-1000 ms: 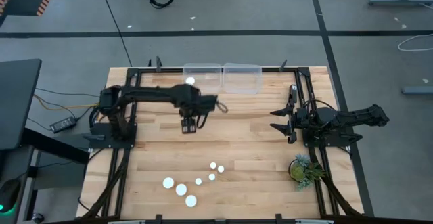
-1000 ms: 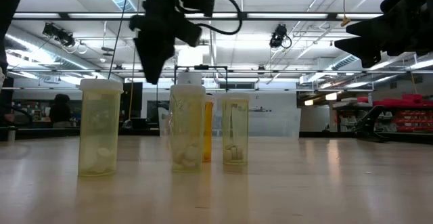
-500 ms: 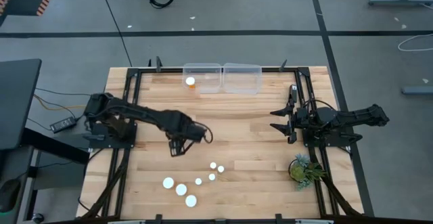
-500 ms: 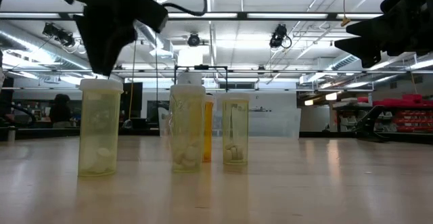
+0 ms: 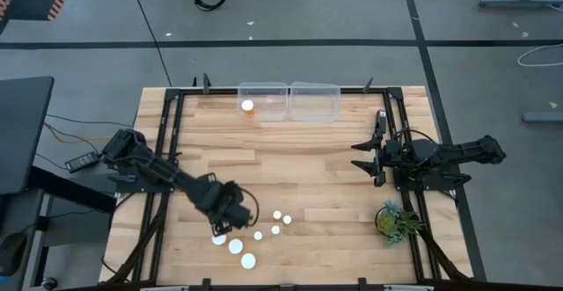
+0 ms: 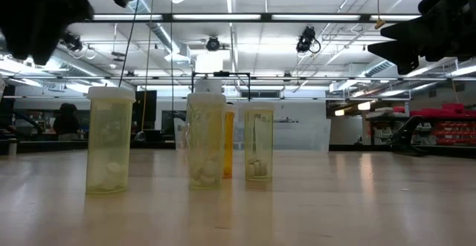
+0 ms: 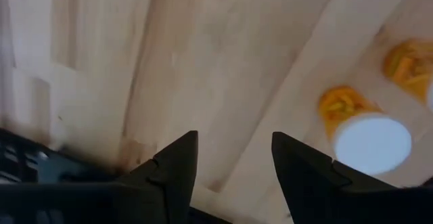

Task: Pick and place medicine bottles into bin by pill shape (circle, oval)
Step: Put the large orange pill bottle into the left transparent bin

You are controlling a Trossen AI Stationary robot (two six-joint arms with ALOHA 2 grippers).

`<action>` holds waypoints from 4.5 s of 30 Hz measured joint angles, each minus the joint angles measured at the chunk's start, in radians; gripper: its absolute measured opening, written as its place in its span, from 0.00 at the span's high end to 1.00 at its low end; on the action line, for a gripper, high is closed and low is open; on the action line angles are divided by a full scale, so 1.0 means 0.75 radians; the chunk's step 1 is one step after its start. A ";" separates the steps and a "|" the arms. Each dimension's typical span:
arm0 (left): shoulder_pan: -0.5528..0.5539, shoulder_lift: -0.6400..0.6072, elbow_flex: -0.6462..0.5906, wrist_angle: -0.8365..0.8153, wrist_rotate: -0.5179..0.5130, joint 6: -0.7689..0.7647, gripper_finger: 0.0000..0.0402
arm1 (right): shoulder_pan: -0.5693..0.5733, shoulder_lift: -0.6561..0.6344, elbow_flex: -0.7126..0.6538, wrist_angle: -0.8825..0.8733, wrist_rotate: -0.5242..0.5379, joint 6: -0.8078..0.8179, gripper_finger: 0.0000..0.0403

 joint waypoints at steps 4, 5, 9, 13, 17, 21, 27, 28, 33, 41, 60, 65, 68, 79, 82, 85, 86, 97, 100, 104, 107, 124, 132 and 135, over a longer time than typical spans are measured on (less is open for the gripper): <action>-0.100 0.000 0.000 0.004 0.000 -0.133 0.47 | 0.000 0.000 0.001 0.000 0.000 0.000 0.37; -0.122 0.000 0.000 0.004 0.001 -0.167 0.46 | 0.000 0.000 0.000 0.000 0.000 0.000 0.37; -0.211 0.001 0.000 0.017 -0.002 -0.288 0.43 | 0.000 0.000 0.000 0.000 0.000 0.000 0.37; -0.304 0.001 -0.003 0.064 0.002 -0.349 0.39 | 0.000 0.000 0.000 0.000 0.000 0.000 0.37; -0.395 0.002 -0.071 0.220 -0.011 -0.354 0.36 | 0.000 0.000 0.000 0.000 0.000 0.000 0.37; -0.437 0.003 -0.159 0.419 -0.008 -0.428 0.33 | 0.000 0.000 0.000 0.000 0.000 0.000 0.37; -0.419 0.016 -0.229 0.470 -0.013 -0.460 0.28 | 0.000 0.000 0.000 0.000 0.000 0.000 0.37; -0.418 0.016 -0.241 0.474 -0.012 -0.467 0.27 | 0.000 0.000 0.000 0.000 0.000 0.000 0.37; -0.396 0.016 -0.265 0.593 -0.012 -0.487 0.20 | 0.000 0.000 0.000 -0.001 0.000 -0.001 0.37; -0.351 0.028 -0.264 0.628 -0.026 -0.475 0.12 | 0.000 0.000 0.000 -0.001 0.000 0.000 0.37; -0.283 0.043 -0.264 0.657 -0.031 -0.436 0.27 | -0.001 0.000 0.000 0.000 0.000 0.000 0.37; -0.281 0.043 -0.264 0.656 -0.010 -0.422 0.36 | 0.000 0.000 0.000 0.000 0.000 0.000 0.37; -0.272 0.042 -0.264 0.656 0.022 -0.333 0.42 | 0.000 0.000 0.000 0.000 0.000 0.000 0.37; -0.140 0.042 -0.263 0.647 0.122 -0.084 0.42 | 0.000 0.000 0.000 0.000 0.000 0.000 0.37; -0.097 0.036 -0.263 0.617 0.131 0.007 0.43 | 0.000 0.000 0.000 0.000 0.000 0.000 0.37; -0.038 0.036 -0.253 0.575 0.155 0.088 0.45 | 0.000 0.000 0.000 0.000 0.000 0.000 0.37; -0.019 0.036 -0.238 0.553 0.160 0.119 0.45 | 0.000 0.000 0.000 0.001 0.000 0.000 0.37; 0.198 0.035 -0.044 0.457 0.134 0.494 0.43 | 0.000 0.000 0.000 0.001 0.000 0.000 0.37; 0.269 0.035 -0.012 0.417 0.132 0.580 0.44 | 0.000 0.000 0.000 0.001 0.000 0.000 0.37; 0.365 0.035 0.011 0.388 0.133 0.683 0.44 | 0.000 0.000 0.000 0.001 0.000 0.000 0.37; 0.439 0.035 0.012 0.383 0.128 0.780 0.43 | 0.000 0.000 0.000 0.001 0.000 0.000 0.37; 0.846 0.035 0.012 0.626 -0.257 1.332 0.44 | -0.001 0.000 0.000 0.001 0.000 0.000 0.37; 0.979 0.035 0.012 0.818 -0.321 1.506 0.44 | 0.000 0.000 0.000 0.001 0.000 0.000 0.37; 1.023 0.035 0.012 0.884 -0.345 1.552 0.43 | 0.000 0.000 0.000 0.001 0.000 0.000 0.37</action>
